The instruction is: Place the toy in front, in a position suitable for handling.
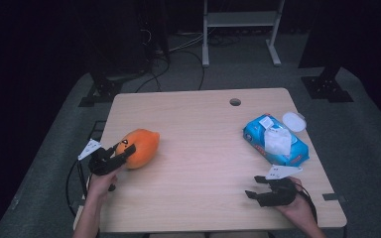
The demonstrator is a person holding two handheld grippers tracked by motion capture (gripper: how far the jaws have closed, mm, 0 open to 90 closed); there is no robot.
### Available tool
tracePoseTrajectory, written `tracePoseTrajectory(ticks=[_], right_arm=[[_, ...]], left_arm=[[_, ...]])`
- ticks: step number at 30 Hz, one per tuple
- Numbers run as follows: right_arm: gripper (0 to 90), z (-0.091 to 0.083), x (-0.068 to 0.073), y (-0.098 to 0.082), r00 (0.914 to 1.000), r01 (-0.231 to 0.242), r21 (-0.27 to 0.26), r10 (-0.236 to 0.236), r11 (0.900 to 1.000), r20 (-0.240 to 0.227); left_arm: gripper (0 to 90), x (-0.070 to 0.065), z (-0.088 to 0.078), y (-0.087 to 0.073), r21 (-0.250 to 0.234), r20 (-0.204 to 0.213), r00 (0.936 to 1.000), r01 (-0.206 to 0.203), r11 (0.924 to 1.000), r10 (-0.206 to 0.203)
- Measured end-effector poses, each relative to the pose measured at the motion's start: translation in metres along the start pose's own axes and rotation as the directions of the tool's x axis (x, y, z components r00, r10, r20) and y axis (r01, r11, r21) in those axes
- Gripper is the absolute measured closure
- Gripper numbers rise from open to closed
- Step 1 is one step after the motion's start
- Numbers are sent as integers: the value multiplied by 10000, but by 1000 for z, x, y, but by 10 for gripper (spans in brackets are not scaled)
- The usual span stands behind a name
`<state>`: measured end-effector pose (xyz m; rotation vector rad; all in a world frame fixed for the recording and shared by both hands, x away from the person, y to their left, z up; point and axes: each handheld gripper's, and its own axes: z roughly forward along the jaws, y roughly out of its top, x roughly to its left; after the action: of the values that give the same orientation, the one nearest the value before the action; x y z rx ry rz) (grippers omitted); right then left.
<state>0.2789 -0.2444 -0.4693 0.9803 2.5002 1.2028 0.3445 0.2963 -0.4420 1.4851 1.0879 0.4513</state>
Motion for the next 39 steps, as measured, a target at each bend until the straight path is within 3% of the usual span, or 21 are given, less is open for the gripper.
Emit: tracePoseTrajectory(ticks=[3, 8, 13, 16, 23, 28, 34, 39], right_arm=[[315, 0, 0, 0, 10000, 5, 6, -5, 10000, 11], [315, -1, 0, 0, 10000, -2, -42, 2, 10000, 50], [316, -2, -1, 0, 10000, -18, -96, 19, 10000, 77], [316, -2, -2, 0, 9999, -46, -128, 47, 9999, 89], [315, -2, -4, 0, 9998, -137, -121, 139, 9998, 156], [315, -5, -8, -1, 9993, -333, -261, 337, 9991, 157], [316, -8, -11, -2, 9990, -412, -370, 418, 9985, 173], [316, -11, -10, 0, 9988, -488, -545, 491, 9973, 54]], left_arm=[[409, -6, 0, 3, -111, 406, 9992, 72, 9999, -68], [409, -24, 4, 8, -227, 1060, 9942, -150, 9996, 173], [408, -47, 10, 14, -346, 1724, 9841, -366, 9987, 420], [407, -63, 15, 16, -344, 2139, 9747, -594, 9976, 654], [407, -96, 34, 12, 37, 3083, 9435, -1293, 9916, 1219], [407, -117, 54, 9, 329, 3691, 9205, -1509, 9880, 1283], [404, -144, 75, -2, 667, 4469, 8830, -1930, 9789, 1437], [401, -159, 87, -16, 1032, 4949, 8520, -2527, 9620, 1708]])
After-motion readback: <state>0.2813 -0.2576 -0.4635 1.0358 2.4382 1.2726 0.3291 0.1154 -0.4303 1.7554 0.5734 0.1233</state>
